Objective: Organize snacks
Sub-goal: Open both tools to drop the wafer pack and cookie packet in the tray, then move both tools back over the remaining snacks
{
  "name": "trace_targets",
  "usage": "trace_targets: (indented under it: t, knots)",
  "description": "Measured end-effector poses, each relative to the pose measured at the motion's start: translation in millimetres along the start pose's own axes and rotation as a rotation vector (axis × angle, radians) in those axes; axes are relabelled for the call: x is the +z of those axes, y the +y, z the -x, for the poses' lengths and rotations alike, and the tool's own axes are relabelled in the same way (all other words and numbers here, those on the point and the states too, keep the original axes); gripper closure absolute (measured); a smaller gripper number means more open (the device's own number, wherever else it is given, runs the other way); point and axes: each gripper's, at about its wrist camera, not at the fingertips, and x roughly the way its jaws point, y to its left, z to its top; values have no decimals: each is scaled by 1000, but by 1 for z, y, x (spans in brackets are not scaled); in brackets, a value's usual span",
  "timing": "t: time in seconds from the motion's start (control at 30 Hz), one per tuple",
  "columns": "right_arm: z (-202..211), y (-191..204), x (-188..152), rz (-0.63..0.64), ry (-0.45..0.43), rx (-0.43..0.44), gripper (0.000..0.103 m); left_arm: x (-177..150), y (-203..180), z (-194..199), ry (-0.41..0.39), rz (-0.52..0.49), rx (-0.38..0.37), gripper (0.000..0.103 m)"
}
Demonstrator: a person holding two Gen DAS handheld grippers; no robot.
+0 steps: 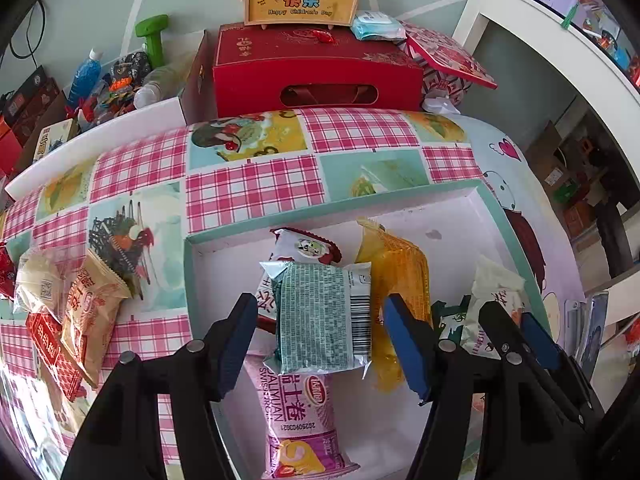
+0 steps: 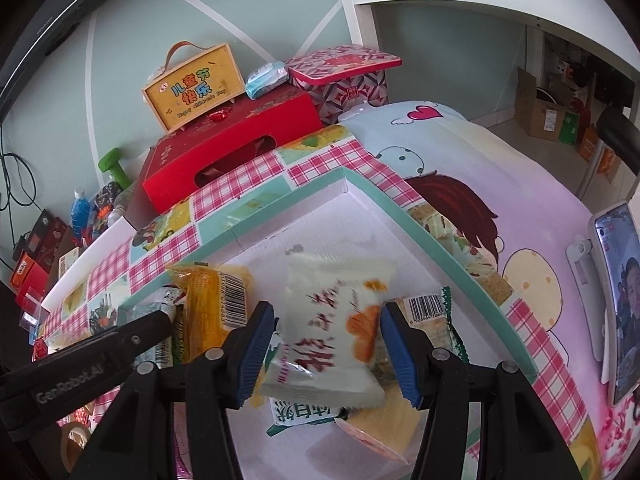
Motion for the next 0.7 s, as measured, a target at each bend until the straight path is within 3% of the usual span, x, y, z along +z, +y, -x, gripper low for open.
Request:
trace_targets:
  t: [0.17,0.3,0.5,0.7]
  knots:
    - [0,4,0,17,15,-13,41,0,6,7,-10,15,24,35]
    - [0,9,0,51,18,-21,17,-2,14,11,-22,37,48,9]
    - [-4,12,-2,67,32,-25,0,-5,30,10,-39,83,113,3]
    - [0,15,-1,81,11,-27,0,-9,45,11,-45,118,149,3]
